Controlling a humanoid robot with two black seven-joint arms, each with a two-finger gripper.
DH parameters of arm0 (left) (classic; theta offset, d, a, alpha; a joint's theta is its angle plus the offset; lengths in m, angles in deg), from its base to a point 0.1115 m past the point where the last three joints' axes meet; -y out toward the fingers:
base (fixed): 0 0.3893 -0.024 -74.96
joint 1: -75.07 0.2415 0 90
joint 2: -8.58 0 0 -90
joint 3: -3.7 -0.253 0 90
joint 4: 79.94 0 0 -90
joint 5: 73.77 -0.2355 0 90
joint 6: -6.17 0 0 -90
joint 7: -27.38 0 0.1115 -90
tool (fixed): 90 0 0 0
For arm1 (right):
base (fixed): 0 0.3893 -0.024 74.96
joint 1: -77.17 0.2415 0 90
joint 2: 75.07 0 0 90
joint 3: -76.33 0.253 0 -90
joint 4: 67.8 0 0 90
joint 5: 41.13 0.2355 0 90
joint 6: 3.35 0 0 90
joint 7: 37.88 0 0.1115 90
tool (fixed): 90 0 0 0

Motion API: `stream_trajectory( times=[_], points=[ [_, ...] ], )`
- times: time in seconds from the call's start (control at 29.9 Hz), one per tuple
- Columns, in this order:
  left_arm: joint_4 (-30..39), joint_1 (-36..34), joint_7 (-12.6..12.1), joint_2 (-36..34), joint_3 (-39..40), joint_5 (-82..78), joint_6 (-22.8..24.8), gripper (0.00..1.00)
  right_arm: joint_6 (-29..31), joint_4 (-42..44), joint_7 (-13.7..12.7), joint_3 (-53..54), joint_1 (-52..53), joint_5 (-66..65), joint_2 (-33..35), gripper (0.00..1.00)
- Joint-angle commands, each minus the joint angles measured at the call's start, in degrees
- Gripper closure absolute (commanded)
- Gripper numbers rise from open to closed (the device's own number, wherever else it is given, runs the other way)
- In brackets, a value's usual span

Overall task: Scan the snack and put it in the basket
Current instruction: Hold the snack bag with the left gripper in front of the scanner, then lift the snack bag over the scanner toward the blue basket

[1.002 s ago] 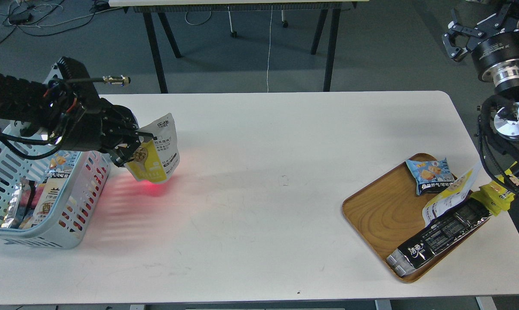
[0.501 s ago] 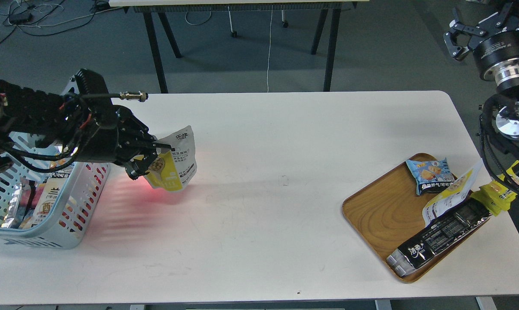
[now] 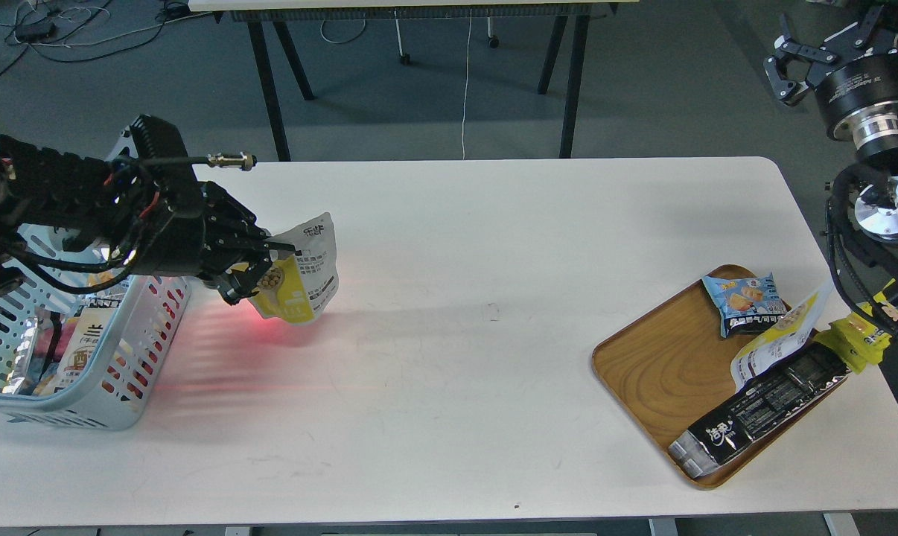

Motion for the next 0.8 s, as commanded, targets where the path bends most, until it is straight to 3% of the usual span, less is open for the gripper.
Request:
stream_trajectory(
  times=[0.0,0.2,0.37,0.57,0.77],
  points=[
    [-2.5,-0.1,0.2,0.1,-0.1,0.0,0.0,0.99,-0.1,0.0,0.0,-0.1,0.9,0.0,-0.1,0.05],
    [-2.2,-0.4,1.2,-0.3,0.7,0.0,0.0,0.99,0.0,0.1,0.0,-0.2,1.6,0.0,-0.1,0.05],
    [-1.3,-0.4,1.8,-1.7,8.8,0.0,0.0,0.99,0.1,0.0,0.0,-0.3,1.6,0.0,0.0,0.05],
    [-1.7,-0.4,1.8,-9.3,17.2,4.0,0.0,0.99,0.1,0.0,0.0,-0.3,1.6,0.0,0.0,0.05],
    [-3.7,0.4,1.8,-16.3,16.4,3.5,0.0,0.99,0.1,0.0,0.0,-0.3,1.6,0.0,-0.1,0.05]
  ],
)
